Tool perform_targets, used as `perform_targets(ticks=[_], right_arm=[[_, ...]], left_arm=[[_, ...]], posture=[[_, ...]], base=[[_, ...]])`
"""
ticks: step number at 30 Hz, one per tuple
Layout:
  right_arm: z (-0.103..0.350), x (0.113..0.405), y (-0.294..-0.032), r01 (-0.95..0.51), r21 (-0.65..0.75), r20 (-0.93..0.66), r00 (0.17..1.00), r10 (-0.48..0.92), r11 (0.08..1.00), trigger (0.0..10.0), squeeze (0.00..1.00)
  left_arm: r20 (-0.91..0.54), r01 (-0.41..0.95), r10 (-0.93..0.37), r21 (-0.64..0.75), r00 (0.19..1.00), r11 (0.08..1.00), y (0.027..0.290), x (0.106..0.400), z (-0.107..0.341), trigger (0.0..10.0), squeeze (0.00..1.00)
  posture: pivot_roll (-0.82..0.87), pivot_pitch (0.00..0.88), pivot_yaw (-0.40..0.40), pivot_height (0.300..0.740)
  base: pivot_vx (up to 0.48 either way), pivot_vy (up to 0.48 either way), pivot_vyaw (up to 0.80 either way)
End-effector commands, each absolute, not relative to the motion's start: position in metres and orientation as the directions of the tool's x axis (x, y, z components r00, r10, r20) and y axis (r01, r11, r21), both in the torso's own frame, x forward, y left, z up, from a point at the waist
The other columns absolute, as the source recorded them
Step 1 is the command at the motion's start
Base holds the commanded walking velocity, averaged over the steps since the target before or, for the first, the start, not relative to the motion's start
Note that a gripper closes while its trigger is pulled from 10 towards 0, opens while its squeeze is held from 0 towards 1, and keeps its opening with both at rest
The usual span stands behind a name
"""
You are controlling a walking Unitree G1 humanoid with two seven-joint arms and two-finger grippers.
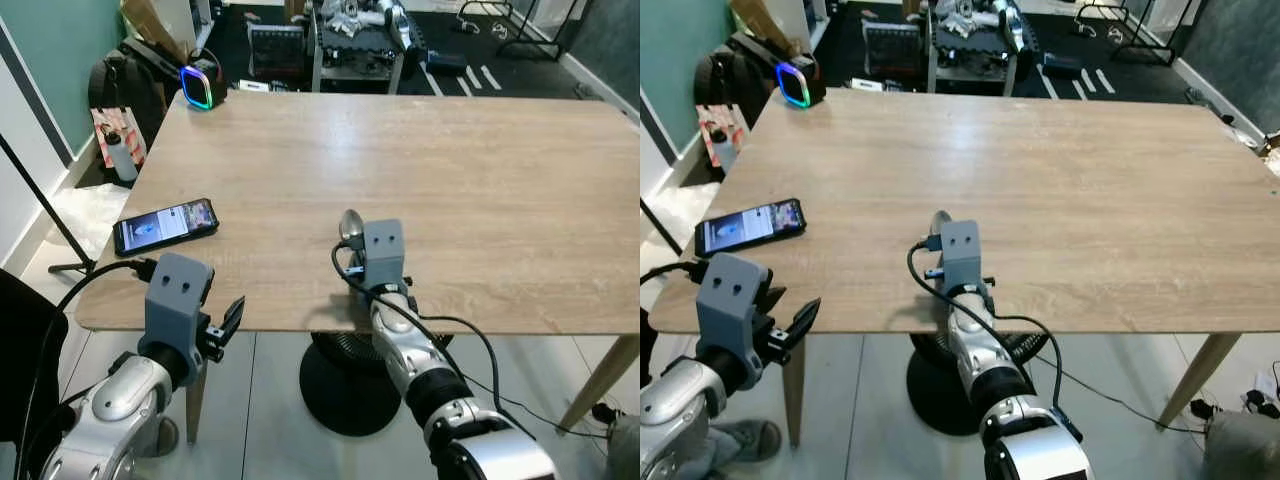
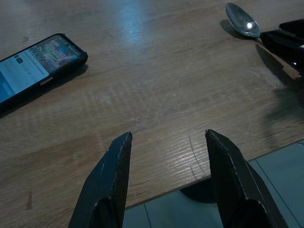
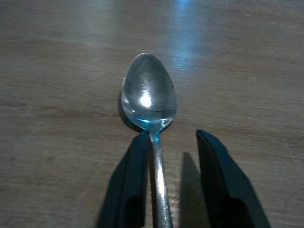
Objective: Setting the table
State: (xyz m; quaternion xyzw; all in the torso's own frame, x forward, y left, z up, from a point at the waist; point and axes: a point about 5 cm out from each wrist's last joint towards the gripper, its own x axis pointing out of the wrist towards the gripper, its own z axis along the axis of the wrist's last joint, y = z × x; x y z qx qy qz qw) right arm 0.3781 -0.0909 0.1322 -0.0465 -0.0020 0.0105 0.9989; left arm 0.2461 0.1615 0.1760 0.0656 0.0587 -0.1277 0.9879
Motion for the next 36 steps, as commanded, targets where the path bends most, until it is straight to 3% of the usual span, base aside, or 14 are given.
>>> perform_targets(ticks=[1,10,11,19,24,30,36], right_arm=[[0.122,0.376,-0.095,0.0,-0.085,-0.037,0.999,-0.003,0.996,10.0,1.0],[0.128,0.378,-0.104,0.03,-0.048,0.002,1.0,-0.03,0.998,10.0,0.96],[0.134,0.378,-0.106,0.022,-0.018,0.036,0.999,-0.022,1.0,10.0,0.0],[0.145,0.368,-0.111,-0.002,0.054,0.126,0.992,-0.005,0.999,10.0,0.0],[0.157,0.346,-0.119,-0.043,0.082,0.2,0.979,0.026,0.996,10.0,0.0],[0.154,0.338,-0.132,-0.123,-0.137,0.123,0.982,0.14,0.983,10.0,0.0],[0.159,0.348,-0.128,-0.174,-0.133,0.052,0.982,0.182,0.976,10.0,0.0]], left_arm=[[-0.142,0.256,-0.239,0.121,0.961,0.959,0.161,0.245,0.176,10.0,0.0],[-0.132,0.264,-0.249,0.12,0.96,0.957,0.159,0.249,0.178,10.0,0.0],[-0.128,0.27,-0.255,0.117,0.958,0.956,0.157,0.252,0.178,10.0,0.0],[-0.12,0.292,-0.279,0.11,0.953,0.95,0.153,0.257,0.178,10.0,0.0],[-0.105,0.321,-0.311,0.103,0.945,0.941,0.146,0.264,0.18,10.0,0.0],[-0.088,0.35,-0.343,0.097,0.935,0.932,0.138,0.275,0.181,10.0,0.0],[-0.076,0.354,-0.347,0.096,0.935,0.93,0.136,0.278,0.181,10.0,0.0]], posture=[[0.27,0.133,0.046,0.74],[0.25,0.108,0.048,0.74],[0.23,0.091,0.05,0.74],[0.2,0.069,0.057,0.74],[0.15,0.048,0.07,0.74],[0.11,0.018,0.073,0.74],[0.11,0.0,0.065,0.74]], base=[[0.0,0.0,0.0],[0.0,0.0,0.0],[0.0,0.0,0.0],[0.0,0.0,0.0],[0.0,0.0,0.0],[0.0,0.0,0.0],[0.0,0.0,0.0]])
